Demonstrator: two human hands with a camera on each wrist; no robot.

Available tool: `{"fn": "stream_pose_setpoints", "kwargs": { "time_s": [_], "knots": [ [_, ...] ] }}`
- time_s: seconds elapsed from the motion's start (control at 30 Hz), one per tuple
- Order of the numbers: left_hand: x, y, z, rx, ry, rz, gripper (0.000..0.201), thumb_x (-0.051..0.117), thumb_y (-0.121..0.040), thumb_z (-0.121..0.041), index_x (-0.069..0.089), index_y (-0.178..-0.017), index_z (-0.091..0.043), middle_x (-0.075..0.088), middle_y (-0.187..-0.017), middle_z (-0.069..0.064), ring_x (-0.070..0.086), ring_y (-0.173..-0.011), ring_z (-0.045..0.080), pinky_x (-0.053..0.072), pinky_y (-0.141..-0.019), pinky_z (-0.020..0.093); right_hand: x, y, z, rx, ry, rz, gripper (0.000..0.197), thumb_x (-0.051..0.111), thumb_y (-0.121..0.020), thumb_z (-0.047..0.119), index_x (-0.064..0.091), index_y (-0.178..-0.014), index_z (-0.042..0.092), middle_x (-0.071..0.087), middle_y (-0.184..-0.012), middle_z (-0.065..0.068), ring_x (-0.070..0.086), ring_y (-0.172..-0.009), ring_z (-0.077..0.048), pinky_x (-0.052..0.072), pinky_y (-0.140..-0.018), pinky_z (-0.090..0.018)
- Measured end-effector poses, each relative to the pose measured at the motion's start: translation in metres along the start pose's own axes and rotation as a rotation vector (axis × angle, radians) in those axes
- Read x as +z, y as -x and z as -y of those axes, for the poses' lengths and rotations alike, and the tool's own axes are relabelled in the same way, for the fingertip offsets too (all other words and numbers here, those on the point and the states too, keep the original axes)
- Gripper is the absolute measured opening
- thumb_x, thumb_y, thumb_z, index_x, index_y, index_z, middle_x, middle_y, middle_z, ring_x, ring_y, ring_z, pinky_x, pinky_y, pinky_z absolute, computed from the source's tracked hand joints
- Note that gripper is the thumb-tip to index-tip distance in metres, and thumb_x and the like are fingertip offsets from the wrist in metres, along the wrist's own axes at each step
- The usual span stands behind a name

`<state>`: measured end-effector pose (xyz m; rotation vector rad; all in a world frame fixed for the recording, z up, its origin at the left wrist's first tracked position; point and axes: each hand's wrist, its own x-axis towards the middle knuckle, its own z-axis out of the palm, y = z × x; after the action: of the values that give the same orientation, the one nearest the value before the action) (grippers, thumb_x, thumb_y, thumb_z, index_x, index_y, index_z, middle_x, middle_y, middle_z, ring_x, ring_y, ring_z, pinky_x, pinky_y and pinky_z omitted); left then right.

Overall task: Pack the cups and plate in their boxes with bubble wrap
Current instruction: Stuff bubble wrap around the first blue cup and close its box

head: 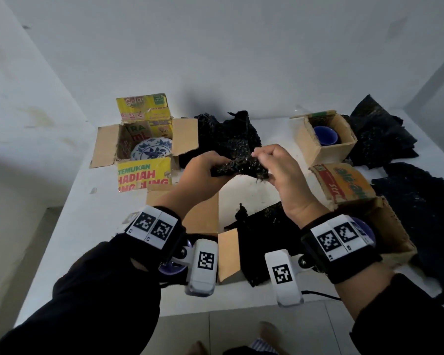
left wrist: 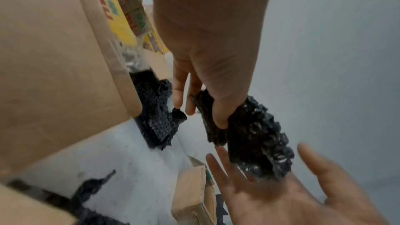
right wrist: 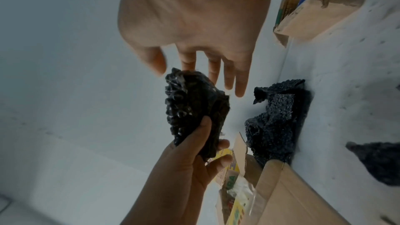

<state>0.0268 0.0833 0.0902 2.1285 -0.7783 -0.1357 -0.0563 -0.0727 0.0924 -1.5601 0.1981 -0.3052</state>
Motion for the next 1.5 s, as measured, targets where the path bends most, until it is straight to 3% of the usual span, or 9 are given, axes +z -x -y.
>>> {"fn": "stream_pose_setpoints", "kwargs": {
  "time_s": [0.23, 0.37, 0.57, 0.83, 0.9, 1.03, 1.2, 1.43, 1.5],
  "knots": [
    [-0.041, 0.053, 0.045, -0.151, -0.031, 0.055, 0.023, 0.079, -0.07, -0.011, 0.067, -0.084, -0.023, 0.072, -0.073, -0.004, 0.068, -0.07, 0.011, 0.052, -0.065, 0.03, 0.058, 0.025, -0.016, -0.069, 0.368, 0.131, 0.019, 0.071, -0.078, 0.009, 0.058, -0.087, 0.02, 0.059, -0.082, 0.004, 0.063, -0.074, -0.021, 0.054, -0.066, -0.031],
    [-0.049, 0.091, 0.076, -0.201, 0.0, 0.048, 0.027, 0.08, -0.071, -0.012, 0.062, -0.075, -0.032, 0.065, -0.07, -0.018, 0.059, -0.064, -0.008, 0.042, -0.059, 0.01, 0.087, 0.038, -0.039, -0.102, 0.544, 0.13, 0.021, 0.07, -0.077, 0.007, 0.065, -0.091, 0.022, 0.061, -0.084, 0.015, 0.059, -0.076, -0.004, 0.046, -0.07, -0.013],
    [-0.047, 0.141, 0.117, -0.273, -0.077, -0.137, 0.011, 0.061, -0.089, -0.024, 0.066, -0.097, -0.029, 0.063, -0.101, -0.016, 0.056, -0.099, 0.006, 0.047, -0.084, 0.027, 0.107, 0.06, -0.074, -0.137, 0.835, 0.046, 0.018, 0.067, -0.076, 0.002, 0.065, -0.088, 0.014, 0.048, -0.087, 0.009, 0.046, -0.066, -0.005, 0.034, -0.059, -0.008],
    [-0.035, 0.19, 0.142, -0.407, 0.413, -0.076, 0.064, 0.032, -0.085, -0.066, 0.046, -0.136, -0.03, 0.048, -0.14, -0.006, 0.041, -0.132, 0.012, 0.032, -0.112, 0.043, 0.116, 0.088, -0.11, -0.248, 1.238, 0.188, 0.026, 0.072, -0.058, -0.009, 0.061, -0.073, 0.01, 0.055, -0.077, -0.004, 0.054, -0.067, -0.024, 0.047, -0.047, -0.034],
    [-0.033, 0.194, 0.144, -0.466, 0.501, -0.007, 0.068, 0.03, -0.085, -0.071, 0.041, -0.14, -0.033, 0.045, -0.143, -0.009, 0.038, -0.134, 0.009, 0.031, -0.114, 0.043, 0.119, 0.09, -0.115, -0.246, 1.309, 0.216, 0.027, 0.07, -0.055, -0.011, 0.06, -0.07, 0.009, 0.056, -0.074, -0.005, 0.053, -0.067, -0.024, 0.047, -0.05, -0.032],
    [-0.035, 0.195, 0.134, -0.515, 0.646, 0.068, 0.038, 0.018, -0.101, -0.046, 0.038, -0.131, -0.035, 0.047, -0.124, -0.025, 0.046, -0.102, -0.028, 0.037, -0.083, -0.001, 0.126, 0.097, -0.118, -0.209, 1.414, 0.212, 0.029, 0.07, -0.053, -0.005, 0.054, -0.071, 0.011, 0.056, -0.07, -0.005, 0.052, -0.066, -0.025, 0.041, -0.055, -0.03],
    [-0.036, 0.199, 0.153, -0.54, 0.715, 0.099, 0.059, 0.009, -0.093, -0.061, 0.023, -0.146, -0.038, 0.026, -0.153, -0.013, 0.023, -0.139, 0.002, 0.023, -0.104, 0.02, 0.133, 0.091, -0.105, -0.057, 1.571, 0.429, 0.017, 0.048, -0.085, 0.011, 0.054, -0.101, 0.013, 0.062, -0.101, -0.005, 0.049, -0.104, -0.026, 0.033, -0.085, -0.031],
    [-0.038, 0.198, 0.157, -0.574, 0.766, 0.139, 0.054, 0.005, -0.099, -0.048, 0.026, -0.147, -0.033, 0.031, -0.152, -0.01, 0.024, -0.14, 0.005, 0.03, -0.093, 0.008, 0.131, 0.095, -0.097, -0.161, 1.297, 0.218, 0.03, 0.053, -0.085, 0.006, 0.059, -0.114, 0.006, 0.06, -0.111, -0.01, 0.056, -0.101, -0.027, 0.049, -0.071, -0.032],
    [-0.037, 0.198, 0.156, -0.575, 0.738, 0.099, 0.057, 0.013, -0.096, -0.057, 0.031, -0.145, -0.034, 0.03, -0.152, -0.009, 0.023, -0.141, 0.007, 0.024, -0.102, 0.014, 0.131, 0.104, -0.105, -0.185, 1.224, 0.294, 0.044, 0.041, -0.092, 0.018, 0.048, -0.133, 0.003, 0.05, -0.135, -0.012, 0.048, -0.124, -0.027, 0.045, -0.097, -0.033]
  ]
}}
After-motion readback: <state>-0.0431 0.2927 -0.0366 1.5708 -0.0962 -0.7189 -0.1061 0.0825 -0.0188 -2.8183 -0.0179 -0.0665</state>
